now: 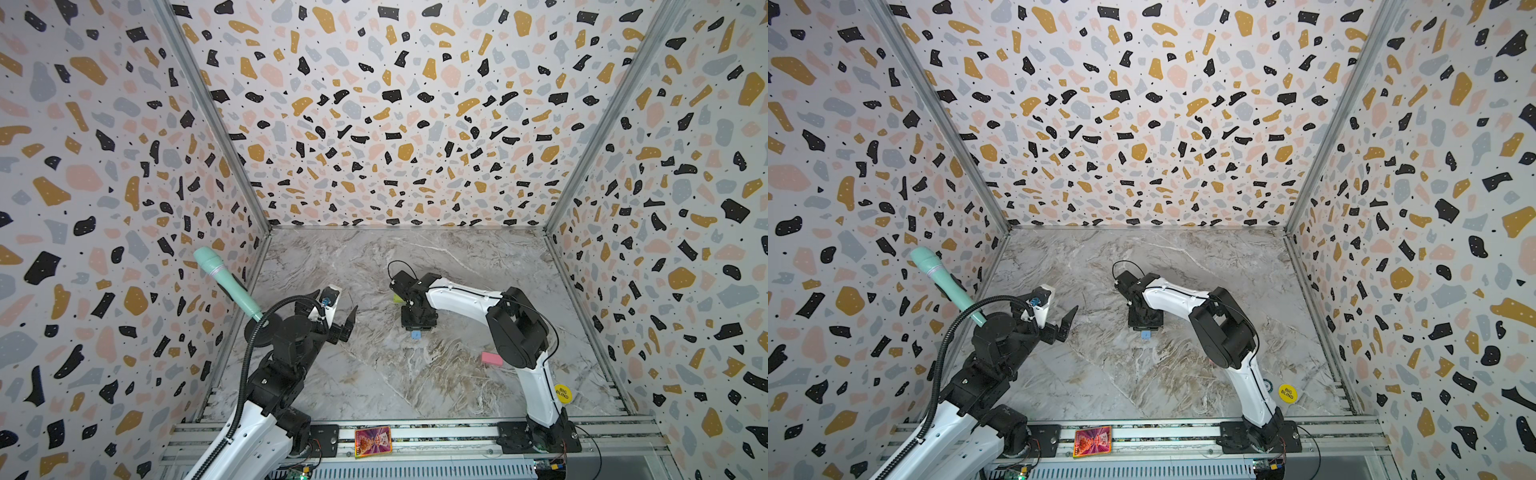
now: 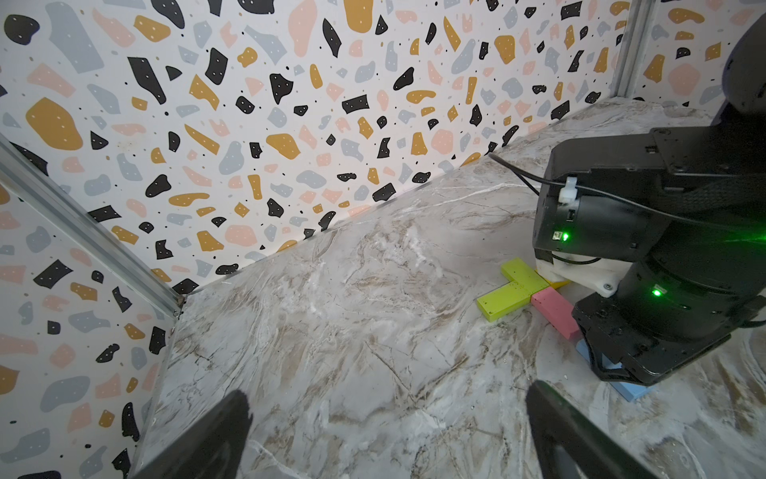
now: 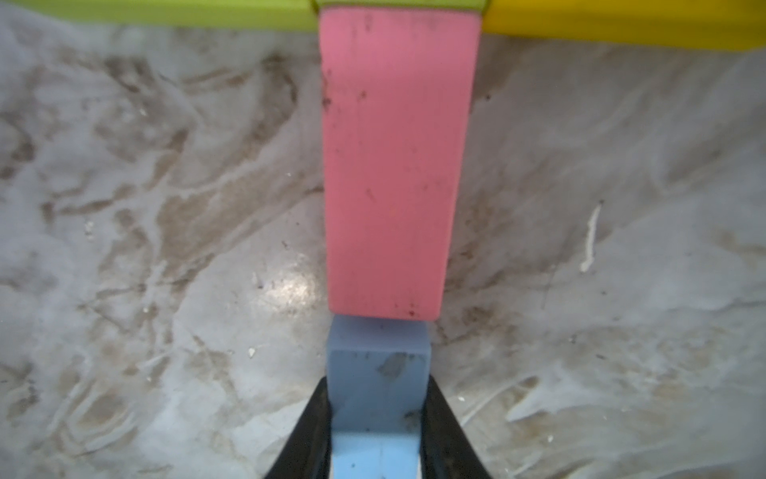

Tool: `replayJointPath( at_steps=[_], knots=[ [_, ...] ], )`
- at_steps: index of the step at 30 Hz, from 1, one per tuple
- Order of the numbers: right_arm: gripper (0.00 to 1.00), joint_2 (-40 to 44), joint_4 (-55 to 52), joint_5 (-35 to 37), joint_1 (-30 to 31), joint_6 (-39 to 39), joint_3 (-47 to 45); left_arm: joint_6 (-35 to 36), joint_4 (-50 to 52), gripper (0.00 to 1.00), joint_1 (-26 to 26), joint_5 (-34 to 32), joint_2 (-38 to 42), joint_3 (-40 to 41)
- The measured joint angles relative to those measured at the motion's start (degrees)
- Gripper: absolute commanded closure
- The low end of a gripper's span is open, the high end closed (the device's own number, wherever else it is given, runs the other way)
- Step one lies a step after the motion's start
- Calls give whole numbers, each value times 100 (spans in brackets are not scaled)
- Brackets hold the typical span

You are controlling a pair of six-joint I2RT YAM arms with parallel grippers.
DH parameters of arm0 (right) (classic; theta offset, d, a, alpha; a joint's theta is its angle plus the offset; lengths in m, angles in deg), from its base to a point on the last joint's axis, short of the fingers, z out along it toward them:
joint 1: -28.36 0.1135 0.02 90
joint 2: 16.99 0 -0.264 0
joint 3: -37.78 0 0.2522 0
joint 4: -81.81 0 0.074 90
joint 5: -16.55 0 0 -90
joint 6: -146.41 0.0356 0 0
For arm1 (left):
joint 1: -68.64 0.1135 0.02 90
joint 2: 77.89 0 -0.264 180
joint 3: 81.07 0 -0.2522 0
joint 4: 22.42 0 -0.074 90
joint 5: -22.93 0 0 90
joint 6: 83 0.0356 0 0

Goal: Assemble the letter t with building blocks
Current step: Assemble the building block at the center of the board.

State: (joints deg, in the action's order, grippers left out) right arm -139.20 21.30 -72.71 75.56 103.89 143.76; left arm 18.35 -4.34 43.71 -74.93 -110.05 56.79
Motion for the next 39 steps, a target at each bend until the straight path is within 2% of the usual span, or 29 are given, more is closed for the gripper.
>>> replayJointPath(
  at_steps=[26,39],
  knots=[
    [69,-63,11,39,-66,-24,96,0,0,1,0,-2,0,0],
    [61,-68,28,11,-68,-68,101,0,0,1,0,0,0,0]
  ],
)
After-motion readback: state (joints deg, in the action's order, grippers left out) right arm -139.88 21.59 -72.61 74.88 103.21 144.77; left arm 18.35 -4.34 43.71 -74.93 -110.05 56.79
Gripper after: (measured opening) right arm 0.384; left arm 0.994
